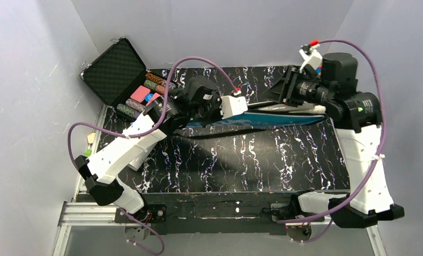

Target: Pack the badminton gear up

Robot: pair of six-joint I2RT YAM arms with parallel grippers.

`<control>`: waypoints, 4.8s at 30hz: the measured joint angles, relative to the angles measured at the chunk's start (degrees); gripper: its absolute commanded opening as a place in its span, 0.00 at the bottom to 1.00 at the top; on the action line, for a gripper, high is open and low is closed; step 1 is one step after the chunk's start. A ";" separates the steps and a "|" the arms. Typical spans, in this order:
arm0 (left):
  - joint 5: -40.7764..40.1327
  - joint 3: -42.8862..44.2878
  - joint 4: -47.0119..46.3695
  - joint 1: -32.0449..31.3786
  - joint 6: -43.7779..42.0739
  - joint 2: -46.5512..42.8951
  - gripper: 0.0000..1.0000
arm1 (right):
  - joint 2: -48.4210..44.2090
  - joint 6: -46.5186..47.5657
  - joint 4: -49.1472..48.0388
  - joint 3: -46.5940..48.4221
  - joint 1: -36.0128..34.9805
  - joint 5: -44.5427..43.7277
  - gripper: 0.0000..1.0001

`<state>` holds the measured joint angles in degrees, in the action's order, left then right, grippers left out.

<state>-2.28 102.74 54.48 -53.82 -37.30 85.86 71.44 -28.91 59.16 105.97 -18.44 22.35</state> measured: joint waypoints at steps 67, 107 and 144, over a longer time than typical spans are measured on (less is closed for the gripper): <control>7.67 -9.14 3.85 8.39 28.59 -3.32 0.00 | -16.52 -8.02 -8.68 -29.94 25.22 -14.73 0.01; 7.98 -9.03 5.99 9.09 28.59 -3.32 0.00 | -15.85 -9.99 -17.25 -35.01 22.75 -8.79 0.01; 9.14 -8.07 4.61 8.96 28.81 -3.30 0.00 | -14.19 -8.90 -11.78 -23.80 15.78 -14.75 0.09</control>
<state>6.85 94.67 59.09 -44.86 -8.49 82.56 57.25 -37.80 47.37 82.17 -2.66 7.60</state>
